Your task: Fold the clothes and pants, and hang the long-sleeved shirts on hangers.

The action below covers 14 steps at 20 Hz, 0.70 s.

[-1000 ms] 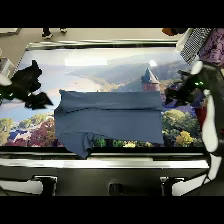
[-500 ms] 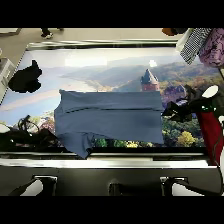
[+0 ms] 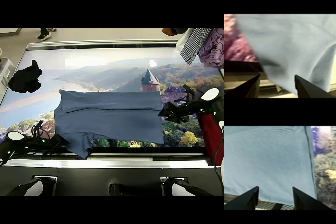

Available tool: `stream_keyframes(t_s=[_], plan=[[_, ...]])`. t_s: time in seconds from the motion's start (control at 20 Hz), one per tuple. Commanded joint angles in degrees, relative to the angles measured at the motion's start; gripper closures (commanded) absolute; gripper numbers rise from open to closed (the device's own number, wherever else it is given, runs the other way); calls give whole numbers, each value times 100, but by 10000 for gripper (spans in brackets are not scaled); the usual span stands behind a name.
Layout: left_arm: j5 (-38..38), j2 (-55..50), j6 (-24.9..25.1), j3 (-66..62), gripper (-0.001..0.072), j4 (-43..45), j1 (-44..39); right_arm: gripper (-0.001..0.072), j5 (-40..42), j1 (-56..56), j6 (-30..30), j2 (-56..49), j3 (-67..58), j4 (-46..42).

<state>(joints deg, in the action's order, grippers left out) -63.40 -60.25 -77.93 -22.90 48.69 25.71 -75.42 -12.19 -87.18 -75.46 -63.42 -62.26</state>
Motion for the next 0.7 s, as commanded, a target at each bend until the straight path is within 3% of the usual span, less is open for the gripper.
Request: stream_keyframes(t_s=[0.0, 0.05, 0.2, 0.4, 0.65], plan=[[422, -15, -4, 48, 216, -136, -337, 230, -74, 7, -24, 94, 11, 127], [433, -48, -4, 48, 253, -136, -382, 229, -79, 7, -17, 120, 9, 199], [389, -68, 20, 46, 689, -138, -393, 227, -96, -188, 216, 299, -15, 195], [343, -68, 63, 44, 691, -133, -396, 222, -564, -1176, 468, 361, 146, 131], [339, -68, 59, 42, 691, -133, -396, 209, -345, -1427, 721, 232, 1303, 339]])
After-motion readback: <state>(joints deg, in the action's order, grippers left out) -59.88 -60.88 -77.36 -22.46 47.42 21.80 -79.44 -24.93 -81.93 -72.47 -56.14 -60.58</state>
